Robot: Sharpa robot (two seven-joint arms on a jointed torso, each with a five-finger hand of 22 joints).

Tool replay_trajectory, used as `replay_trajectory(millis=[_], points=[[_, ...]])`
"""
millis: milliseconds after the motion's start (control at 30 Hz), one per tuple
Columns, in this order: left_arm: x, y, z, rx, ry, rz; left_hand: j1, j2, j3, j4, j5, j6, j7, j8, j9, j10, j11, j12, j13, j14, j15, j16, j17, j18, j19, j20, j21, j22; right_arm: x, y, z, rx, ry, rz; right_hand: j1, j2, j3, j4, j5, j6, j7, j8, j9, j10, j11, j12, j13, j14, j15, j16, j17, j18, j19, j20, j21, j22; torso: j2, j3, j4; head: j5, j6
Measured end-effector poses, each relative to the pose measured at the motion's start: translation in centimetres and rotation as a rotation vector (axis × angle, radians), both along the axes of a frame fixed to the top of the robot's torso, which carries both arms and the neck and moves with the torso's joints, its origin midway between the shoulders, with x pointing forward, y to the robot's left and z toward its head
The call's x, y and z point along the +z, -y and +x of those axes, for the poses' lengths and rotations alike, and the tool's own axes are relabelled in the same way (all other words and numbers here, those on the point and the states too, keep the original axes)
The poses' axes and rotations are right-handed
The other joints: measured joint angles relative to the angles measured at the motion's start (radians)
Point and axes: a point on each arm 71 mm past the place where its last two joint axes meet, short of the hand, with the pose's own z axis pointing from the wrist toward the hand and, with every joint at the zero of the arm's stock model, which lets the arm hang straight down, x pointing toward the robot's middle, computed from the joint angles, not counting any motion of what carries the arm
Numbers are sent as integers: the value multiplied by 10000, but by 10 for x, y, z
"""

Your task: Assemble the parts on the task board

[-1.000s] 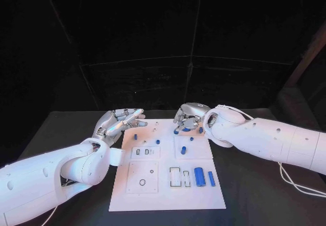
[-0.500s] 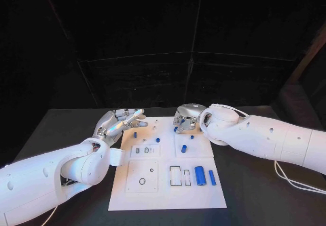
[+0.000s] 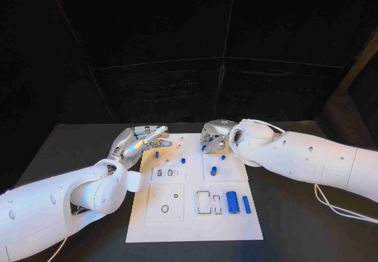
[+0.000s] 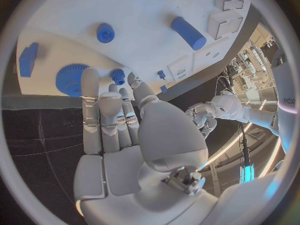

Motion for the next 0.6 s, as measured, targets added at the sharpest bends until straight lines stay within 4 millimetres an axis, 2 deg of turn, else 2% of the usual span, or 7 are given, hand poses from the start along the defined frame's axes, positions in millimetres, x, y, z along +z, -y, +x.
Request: replay_trajectory(millis=[367, 600], points=[[-1, 0, 0, -113, -91, -6, 0, 0, 0, 0, 0, 0, 0, 0, 0, 0, 0, 0, 1, 0, 0, -61, 47, -3, 107, 1, 0, 1, -2, -1, 2, -89, -114, -160, 100, 163, 333, -8, -187, 0, 0, 0, 0, 0, 0, 38, -1, 0, 0, 210, 142, -1, -74, -2, 270, 220, 55, 7, 7, 12, -107], [-2, 1, 0, -221, -185, -11, 0, 0, 0, 0, 0, 0, 0, -40, 0, 0, 0, 1, 1, -1, 0, -60, 56, -3, 107, 1, 0, 1, -2, -2, 2, -119, -142, -224, 92, 171, 575, 2, -249, 1, 0, 0, 0, 0, 0, 40, -1, 0, 0, 312, 202, -2, -145, -3, 406, 320, 97, 12, 12, 0, -145]])
